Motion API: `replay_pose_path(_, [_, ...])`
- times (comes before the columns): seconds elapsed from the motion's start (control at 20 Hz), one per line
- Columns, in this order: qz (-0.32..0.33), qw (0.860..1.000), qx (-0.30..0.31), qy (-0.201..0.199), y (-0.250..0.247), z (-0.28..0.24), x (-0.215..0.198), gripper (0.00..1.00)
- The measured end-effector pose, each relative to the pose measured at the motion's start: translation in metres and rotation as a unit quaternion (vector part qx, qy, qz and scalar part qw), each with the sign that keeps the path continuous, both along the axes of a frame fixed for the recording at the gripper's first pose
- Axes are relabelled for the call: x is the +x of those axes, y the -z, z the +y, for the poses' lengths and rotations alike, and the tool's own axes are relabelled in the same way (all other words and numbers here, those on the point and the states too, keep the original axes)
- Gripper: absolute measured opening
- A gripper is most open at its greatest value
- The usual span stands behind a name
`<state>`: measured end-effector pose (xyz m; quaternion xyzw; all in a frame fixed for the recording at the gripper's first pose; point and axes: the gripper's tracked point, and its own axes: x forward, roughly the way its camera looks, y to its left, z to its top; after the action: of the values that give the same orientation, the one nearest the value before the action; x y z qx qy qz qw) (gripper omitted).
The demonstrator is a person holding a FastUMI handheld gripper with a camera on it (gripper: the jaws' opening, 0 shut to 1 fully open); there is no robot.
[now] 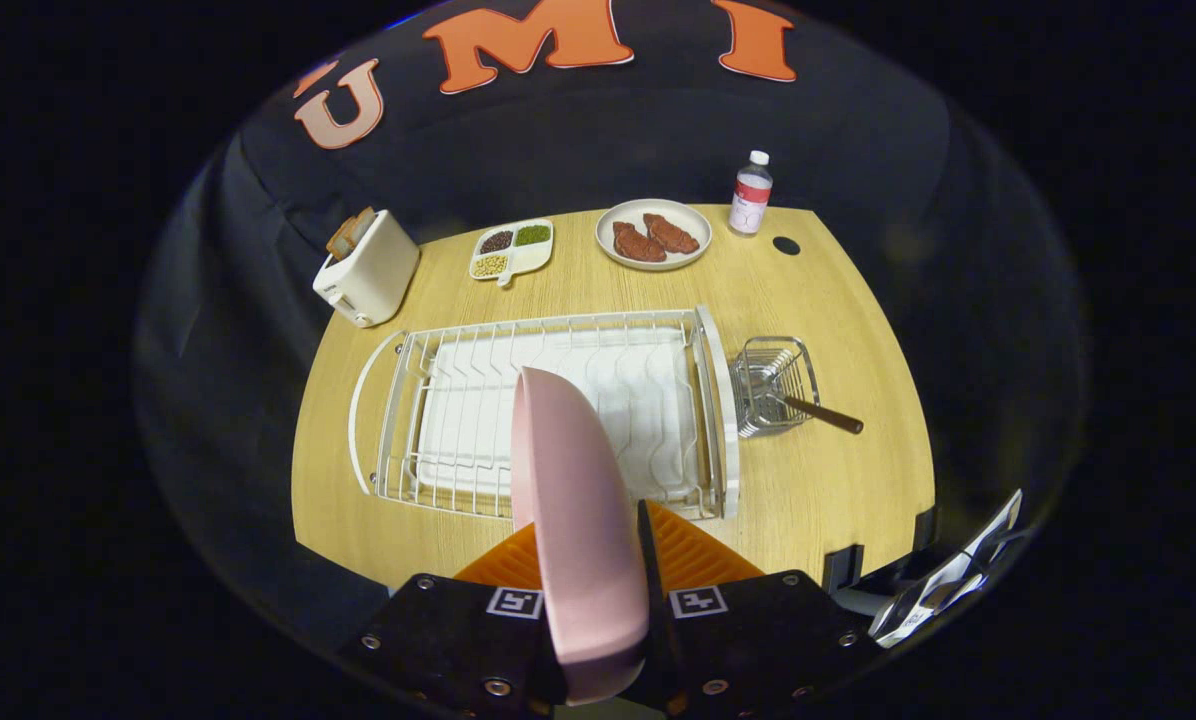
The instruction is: Take the plate from the dish rack, then take the spoon from the basket and place it into the plate.
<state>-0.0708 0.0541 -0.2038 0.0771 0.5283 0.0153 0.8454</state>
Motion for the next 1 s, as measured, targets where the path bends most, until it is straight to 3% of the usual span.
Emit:
replay_pose_path(0.3, [0.018, 0.999, 0.037, 0.011, 0.033, -0.016, -0.033, 0.31])
replay_pose_path(1.0, [0.055, 0.992, 0.108, -0.033, 0.116, 0.000, -0.074, 0.31])
